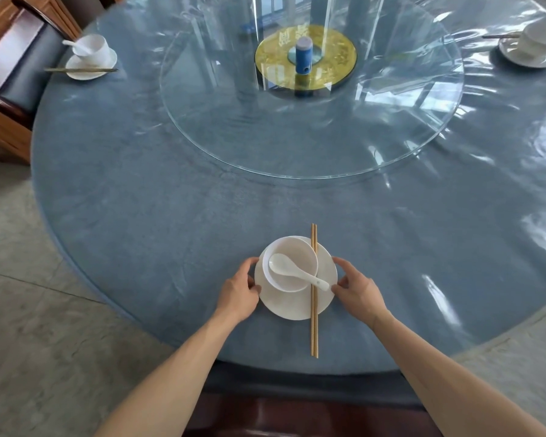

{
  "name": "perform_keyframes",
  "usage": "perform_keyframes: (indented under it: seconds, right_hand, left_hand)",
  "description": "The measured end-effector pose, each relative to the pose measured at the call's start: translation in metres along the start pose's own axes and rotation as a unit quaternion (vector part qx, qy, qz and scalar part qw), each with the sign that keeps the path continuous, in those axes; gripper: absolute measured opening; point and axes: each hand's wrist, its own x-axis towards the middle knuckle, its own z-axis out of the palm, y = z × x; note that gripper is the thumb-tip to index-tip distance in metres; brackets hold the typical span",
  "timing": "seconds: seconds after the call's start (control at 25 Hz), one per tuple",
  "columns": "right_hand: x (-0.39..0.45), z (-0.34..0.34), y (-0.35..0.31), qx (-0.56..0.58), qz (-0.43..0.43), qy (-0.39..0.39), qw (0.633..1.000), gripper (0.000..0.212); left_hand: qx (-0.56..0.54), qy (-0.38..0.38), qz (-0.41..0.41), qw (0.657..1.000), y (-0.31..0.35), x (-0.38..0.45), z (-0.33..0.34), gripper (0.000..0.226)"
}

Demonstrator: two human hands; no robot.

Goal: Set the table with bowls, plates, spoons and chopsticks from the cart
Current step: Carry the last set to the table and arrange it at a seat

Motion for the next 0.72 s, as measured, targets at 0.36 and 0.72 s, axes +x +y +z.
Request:
perform_keyframes:
  seconds: [0.36,0.72]
  right_hand:
    - [-0.007,0.002,0.002,-0.020,0.006,0.004,1.000,0.058]
    - [-0.009,0.007,0.007,-0.026,0.002,0.019,0.999,0.060]
  left_hand:
    - [-0.007,-0.006,0.004,1.000,-0.012,-0.012,0.009,0.054]
    - [-0.010,-0.013,0.009,1.000,-0.018,-0.008,0.011,0.053]
